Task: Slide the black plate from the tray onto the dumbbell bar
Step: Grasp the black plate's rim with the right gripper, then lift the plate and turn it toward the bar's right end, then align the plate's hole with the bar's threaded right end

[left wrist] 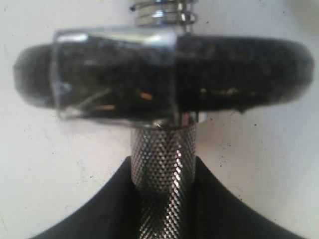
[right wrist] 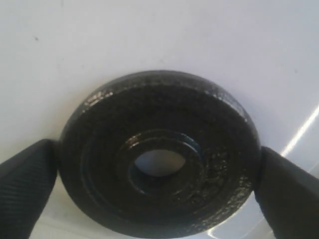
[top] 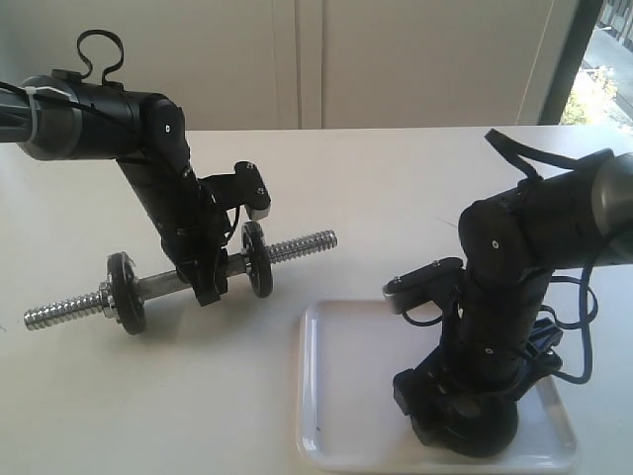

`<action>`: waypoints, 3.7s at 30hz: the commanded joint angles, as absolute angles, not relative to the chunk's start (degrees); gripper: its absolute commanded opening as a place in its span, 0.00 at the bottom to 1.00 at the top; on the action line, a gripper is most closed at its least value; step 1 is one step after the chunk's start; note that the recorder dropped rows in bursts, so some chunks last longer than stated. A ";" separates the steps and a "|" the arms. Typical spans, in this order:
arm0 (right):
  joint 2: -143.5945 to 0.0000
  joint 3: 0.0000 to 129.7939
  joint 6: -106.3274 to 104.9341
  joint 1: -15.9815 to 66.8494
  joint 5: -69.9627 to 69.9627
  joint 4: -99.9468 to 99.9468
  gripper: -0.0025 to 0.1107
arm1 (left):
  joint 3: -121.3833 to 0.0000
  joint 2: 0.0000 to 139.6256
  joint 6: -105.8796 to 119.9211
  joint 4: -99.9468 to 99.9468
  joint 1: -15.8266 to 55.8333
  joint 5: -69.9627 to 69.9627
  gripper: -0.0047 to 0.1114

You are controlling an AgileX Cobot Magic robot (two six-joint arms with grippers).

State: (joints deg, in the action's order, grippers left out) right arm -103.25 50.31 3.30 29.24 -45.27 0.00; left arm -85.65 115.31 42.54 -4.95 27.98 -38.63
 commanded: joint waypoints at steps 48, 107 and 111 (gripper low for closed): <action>-98.26 54.60 -55.11 8.54 -44.87 -64.03 0.02 | -86.79 107.25 40.04 -10.19 28.03 -42.05 0.04; -119.59 69.53 -72.75 7.41 -68.34 -99.95 0.02 | -86.79 106.76 42.35 -13.33 28.03 -45.93 0.04; -120.76 70.61 -71.94 7.54 -69.96 -99.95 0.02 | -86.79 106.76 42.35 -13.33 28.03 -45.93 0.04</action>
State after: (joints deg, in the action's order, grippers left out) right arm -120.94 69.43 -72.57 7.04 -65.06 -97.88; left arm -85.21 110.16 42.47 -9.46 27.98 -46.13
